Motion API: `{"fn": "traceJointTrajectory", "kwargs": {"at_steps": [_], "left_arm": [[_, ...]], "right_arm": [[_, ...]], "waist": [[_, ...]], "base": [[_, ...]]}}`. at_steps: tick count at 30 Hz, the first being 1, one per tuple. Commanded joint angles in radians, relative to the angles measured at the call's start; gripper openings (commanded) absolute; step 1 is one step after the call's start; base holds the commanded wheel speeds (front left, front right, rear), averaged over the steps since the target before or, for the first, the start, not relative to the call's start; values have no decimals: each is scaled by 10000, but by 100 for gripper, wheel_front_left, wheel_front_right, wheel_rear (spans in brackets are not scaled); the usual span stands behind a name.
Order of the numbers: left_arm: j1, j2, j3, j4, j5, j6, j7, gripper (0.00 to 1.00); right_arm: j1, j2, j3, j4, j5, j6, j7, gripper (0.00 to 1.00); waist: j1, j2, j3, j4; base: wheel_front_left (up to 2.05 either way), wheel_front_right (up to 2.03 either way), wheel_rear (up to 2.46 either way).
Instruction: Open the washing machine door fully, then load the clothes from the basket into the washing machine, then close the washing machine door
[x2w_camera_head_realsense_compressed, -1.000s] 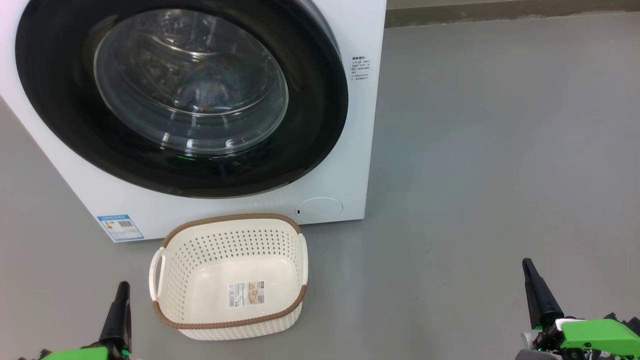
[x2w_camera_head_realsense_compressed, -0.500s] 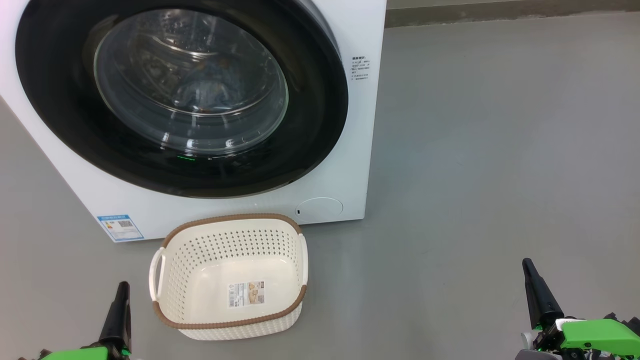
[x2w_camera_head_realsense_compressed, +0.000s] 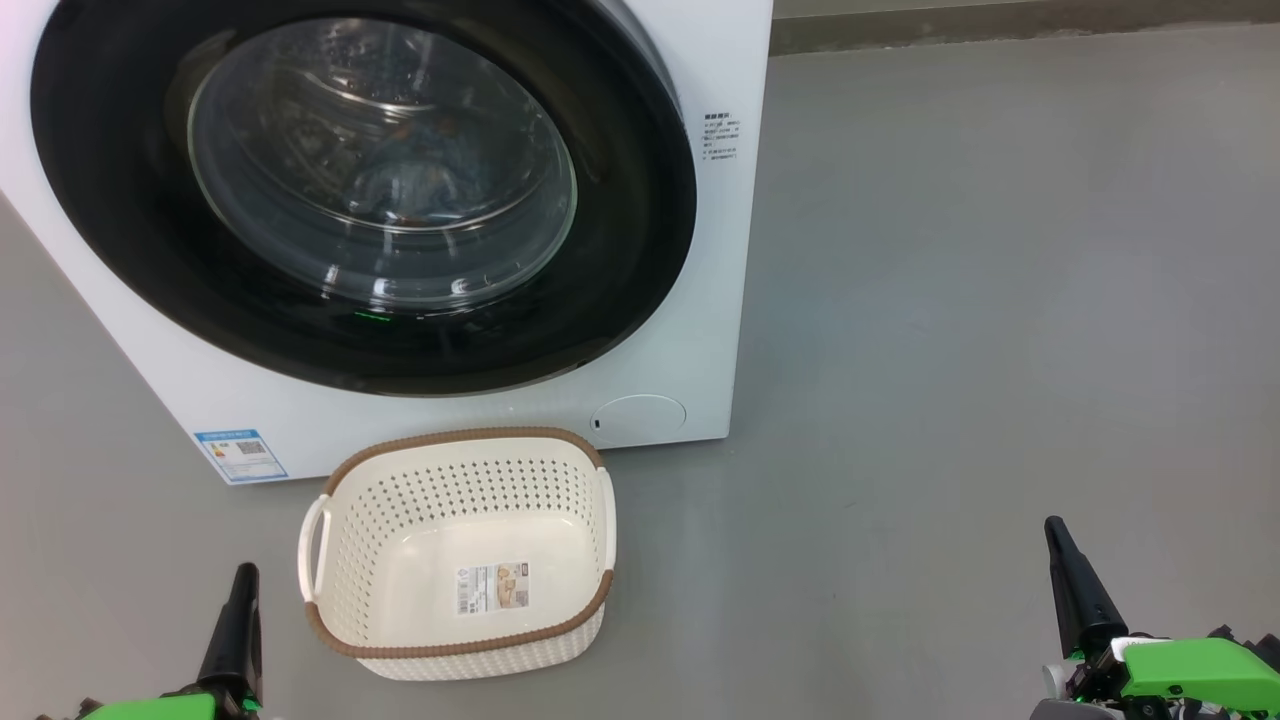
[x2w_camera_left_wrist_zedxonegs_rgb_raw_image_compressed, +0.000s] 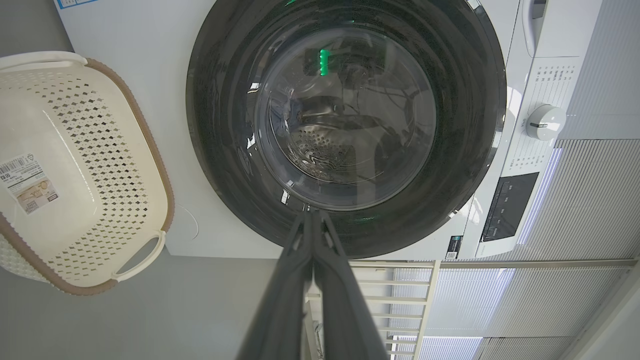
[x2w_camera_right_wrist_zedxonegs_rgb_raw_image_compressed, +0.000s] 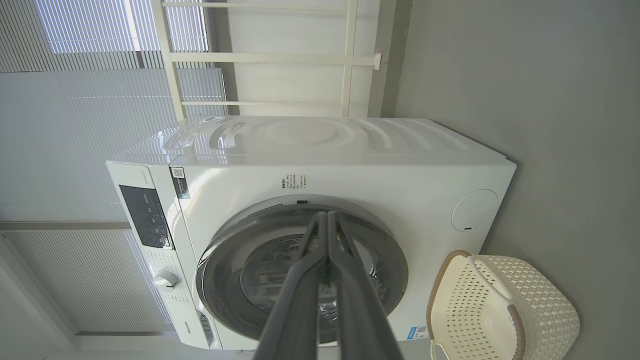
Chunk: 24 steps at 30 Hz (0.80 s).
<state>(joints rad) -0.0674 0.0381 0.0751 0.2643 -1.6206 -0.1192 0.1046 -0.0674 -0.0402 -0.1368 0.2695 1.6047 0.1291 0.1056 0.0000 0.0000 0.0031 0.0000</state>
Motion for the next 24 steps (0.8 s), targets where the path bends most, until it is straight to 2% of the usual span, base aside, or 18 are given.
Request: {"fn": "traceJointTrajectory", "kwargs": {"at_steps": [1, 24], "left_arm": [[-403, 151, 355, -193, 94, -115, 61, 0], [-404, 142, 369, -193, 105, -115, 71, 0]], "right_arm": [[-405, -100, 232, -248, 41, 16, 75, 0], [-405, -100, 232, -248, 41, 16, 75, 0]], "waist": [[0, 0, 0, 0], [0, 0, 0, 0]], "base": [[0, 0, 0], [0, 0, 0]]}}
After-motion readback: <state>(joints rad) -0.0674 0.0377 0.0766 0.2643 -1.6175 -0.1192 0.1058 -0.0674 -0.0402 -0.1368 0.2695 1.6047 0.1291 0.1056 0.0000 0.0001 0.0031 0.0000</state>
